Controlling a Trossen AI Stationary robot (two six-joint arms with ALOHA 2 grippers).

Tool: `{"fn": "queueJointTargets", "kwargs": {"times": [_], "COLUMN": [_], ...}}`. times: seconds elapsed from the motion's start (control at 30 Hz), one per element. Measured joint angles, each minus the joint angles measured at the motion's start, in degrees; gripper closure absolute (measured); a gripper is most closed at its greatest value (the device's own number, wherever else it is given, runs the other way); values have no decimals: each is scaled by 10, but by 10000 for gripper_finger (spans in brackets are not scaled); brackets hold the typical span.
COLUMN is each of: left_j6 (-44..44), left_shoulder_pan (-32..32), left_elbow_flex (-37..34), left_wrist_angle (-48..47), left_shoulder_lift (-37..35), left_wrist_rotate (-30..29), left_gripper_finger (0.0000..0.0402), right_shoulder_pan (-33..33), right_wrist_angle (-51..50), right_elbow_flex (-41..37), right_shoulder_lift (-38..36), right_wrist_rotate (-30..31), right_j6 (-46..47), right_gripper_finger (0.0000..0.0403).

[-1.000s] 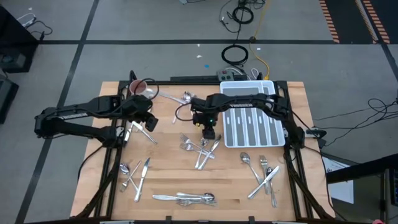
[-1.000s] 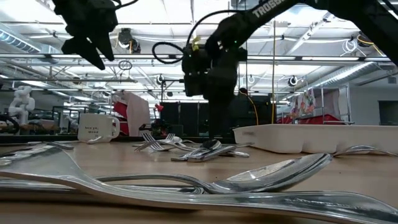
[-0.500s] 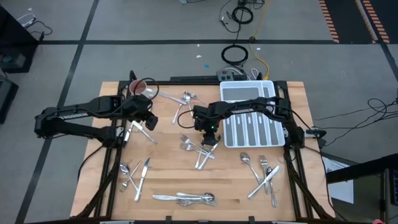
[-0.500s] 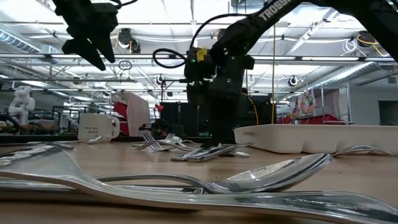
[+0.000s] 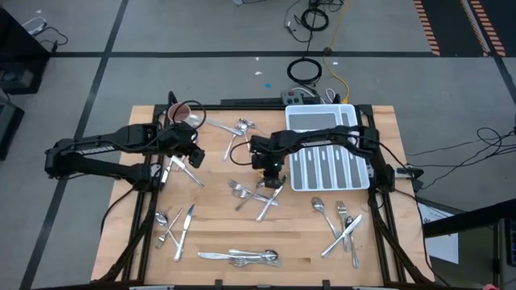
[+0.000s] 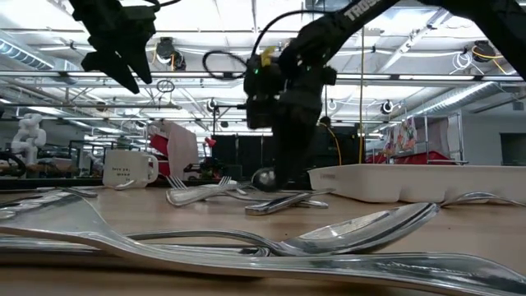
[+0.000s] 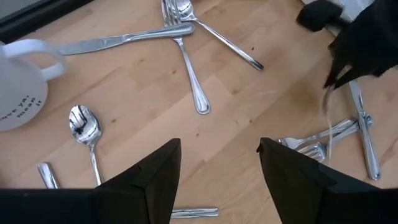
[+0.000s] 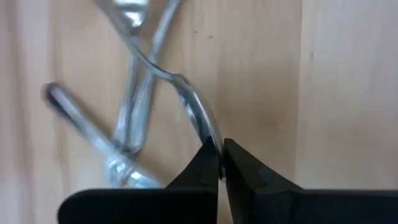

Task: Sort silverware
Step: Put the silver spoon into the silverware tray

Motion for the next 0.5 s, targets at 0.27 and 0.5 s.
{"fn": "queueJointTargets", "kwargs": {"times": [0.27,0.5], "left_j6": [0,0], "left_shoulder_pan": [0,0], "left_elbow_flex": [0,0], "left_wrist_angle": [-1,0], "left_shoulder_lift": [0,0], "left_wrist_rotate": [-8,-10], "left_gripper_finger": [178,178], "right_shoulder_pan": [-33,-97], "right_wrist_angle": [-118,-293], "right_elbow_flex": [1,1], "right_shoulder_lift": [-90,-208], "right_wrist_rotate": [42,105], "right_j6": [-51,-115], "right_gripper_finger": [402,402]}}
